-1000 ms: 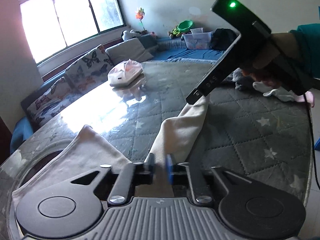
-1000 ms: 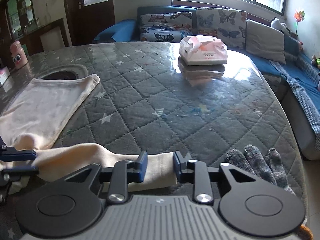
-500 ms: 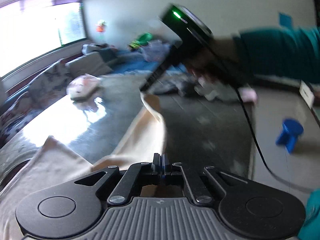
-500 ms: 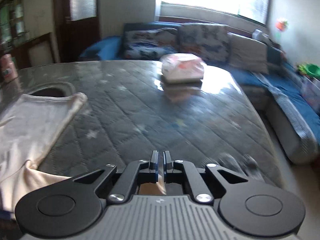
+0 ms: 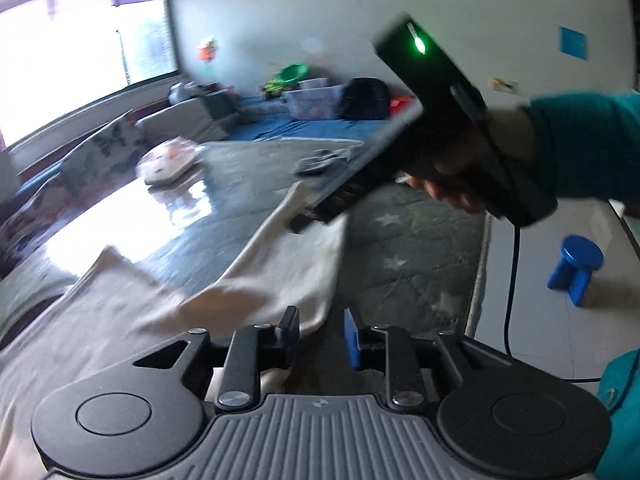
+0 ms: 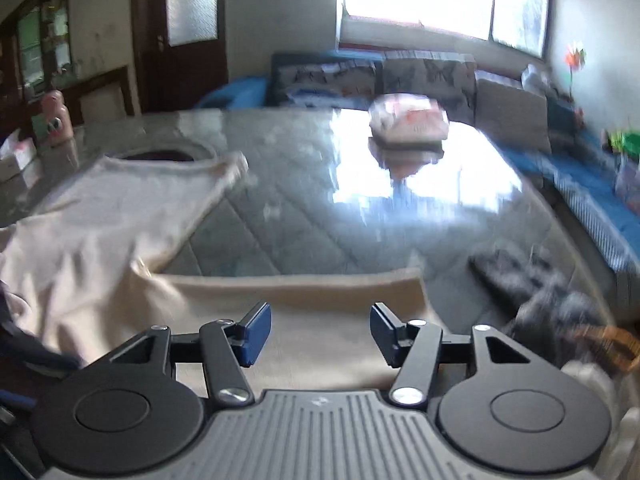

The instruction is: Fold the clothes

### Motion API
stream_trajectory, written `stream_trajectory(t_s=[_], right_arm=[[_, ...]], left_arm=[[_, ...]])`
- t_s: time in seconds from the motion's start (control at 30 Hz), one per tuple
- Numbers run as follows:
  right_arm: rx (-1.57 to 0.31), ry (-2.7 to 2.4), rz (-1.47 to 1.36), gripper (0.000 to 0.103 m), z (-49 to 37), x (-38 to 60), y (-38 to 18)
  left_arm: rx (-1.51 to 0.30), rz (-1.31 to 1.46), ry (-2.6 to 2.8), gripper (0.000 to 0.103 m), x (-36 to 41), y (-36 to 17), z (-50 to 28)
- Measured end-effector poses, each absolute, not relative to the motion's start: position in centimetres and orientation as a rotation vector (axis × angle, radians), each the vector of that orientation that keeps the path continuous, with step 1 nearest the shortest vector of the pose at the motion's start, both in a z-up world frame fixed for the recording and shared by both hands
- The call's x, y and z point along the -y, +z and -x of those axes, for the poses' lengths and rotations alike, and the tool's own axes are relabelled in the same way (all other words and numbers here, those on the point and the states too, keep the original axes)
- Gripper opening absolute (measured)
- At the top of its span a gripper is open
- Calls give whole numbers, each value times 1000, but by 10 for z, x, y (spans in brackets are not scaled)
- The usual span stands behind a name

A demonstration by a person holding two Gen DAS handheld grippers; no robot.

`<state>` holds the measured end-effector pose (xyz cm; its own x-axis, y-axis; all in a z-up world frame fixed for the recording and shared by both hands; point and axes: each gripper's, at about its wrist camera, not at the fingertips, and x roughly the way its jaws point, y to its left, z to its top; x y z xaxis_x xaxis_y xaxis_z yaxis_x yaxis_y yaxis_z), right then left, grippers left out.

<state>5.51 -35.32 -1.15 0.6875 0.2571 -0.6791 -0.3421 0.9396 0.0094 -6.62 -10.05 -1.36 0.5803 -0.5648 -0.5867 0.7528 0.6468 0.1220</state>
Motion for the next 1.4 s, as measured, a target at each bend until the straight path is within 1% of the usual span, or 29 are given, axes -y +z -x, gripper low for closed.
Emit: stream_trajectory(t_s=[0.03, 0.07, 0.17, 0.3, 0.37, 0.43, 0.57, 0.7, 0.87, 1.03, 1.17, 1.27, 1.4], right_arm=[[-750, 330, 113, 59, -57, 355, -16], [-750, 326, 113, 66, -59, 356, -19], [-739, 313, 118, 73, -63, 359, -22], [-730, 261, 117, 77, -75, 367, -24], [-733, 238, 109, 77, -82, 372, -25], [-735, 215, 138, 81, -85, 370, -23], [-725, 186, 225, 82, -89, 359, -17], [-680, 245, 262, 84, -77, 338, -2], [-616, 401, 296, 93, -61, 297, 19], [-595, 550, 318, 93, -65, 244, 22], [-613, 596, 355, 93, -79, 208, 9], [-623, 631, 417, 93, -78, 190, -4], [-626, 710, 517, 93, -57, 176, -17]], left_arm=[[-544, -373, -769, 35, 93, -12, 70], [-546, -368, -744, 42, 85, -11, 73], [-548, -340, -680, 44, 61, -5, 80], [-556, -262, -602, 47, 29, 3, 84], [-567, -233, -550, 52, 15, 3, 83], [-587, -211, -506, 52, 3, 0, 82], [-626, -189, -482, 54, -14, -8, 85], [-666, -176, -497, 55, -21, -19, 91], [-675, -186, -527, 57, -28, -22, 105], [-681, -181, -547, 58, -33, -19, 112], [-670, -140, -562, 58, -39, -11, 116], [-635, -130, -548, 59, -48, 3, 116], [-593, -102, -476, 62, -61, 24, 93]])
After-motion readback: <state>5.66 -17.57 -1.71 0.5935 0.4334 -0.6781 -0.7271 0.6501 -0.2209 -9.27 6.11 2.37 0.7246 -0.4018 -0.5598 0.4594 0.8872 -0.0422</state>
